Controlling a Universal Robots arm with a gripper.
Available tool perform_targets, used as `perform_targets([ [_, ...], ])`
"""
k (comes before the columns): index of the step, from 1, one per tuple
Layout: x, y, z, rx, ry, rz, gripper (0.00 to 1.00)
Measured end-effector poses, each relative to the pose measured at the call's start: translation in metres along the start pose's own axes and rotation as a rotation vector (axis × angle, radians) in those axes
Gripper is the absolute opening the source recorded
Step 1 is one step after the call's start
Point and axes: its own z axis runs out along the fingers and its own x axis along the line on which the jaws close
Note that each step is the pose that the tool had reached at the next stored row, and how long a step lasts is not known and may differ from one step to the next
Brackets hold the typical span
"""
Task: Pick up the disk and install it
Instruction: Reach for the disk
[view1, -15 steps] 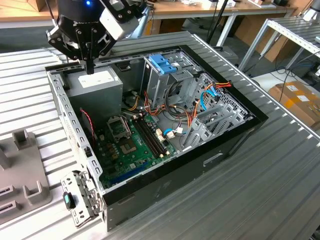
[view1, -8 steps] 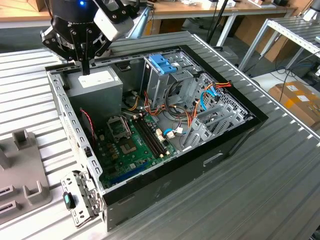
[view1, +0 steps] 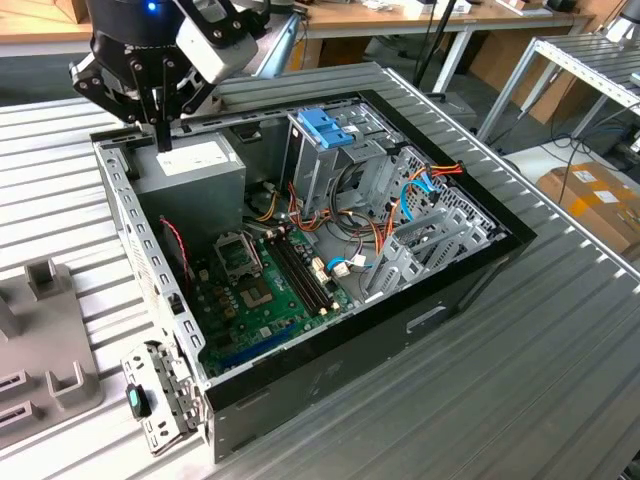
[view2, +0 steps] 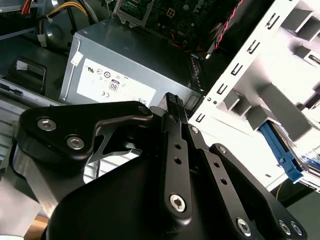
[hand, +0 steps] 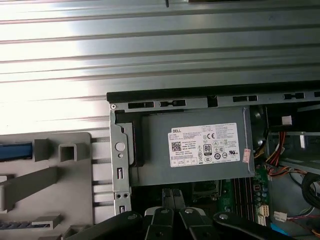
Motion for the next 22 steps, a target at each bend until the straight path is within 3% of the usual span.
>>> perform_targets([
  [15,0.0251,-0.0019,-0.0006,-0.0001,0.0,0.0,0.11],
  [22,0.0275,0.001,-0.0006,0.0,0.0,0.0,0.11],
])
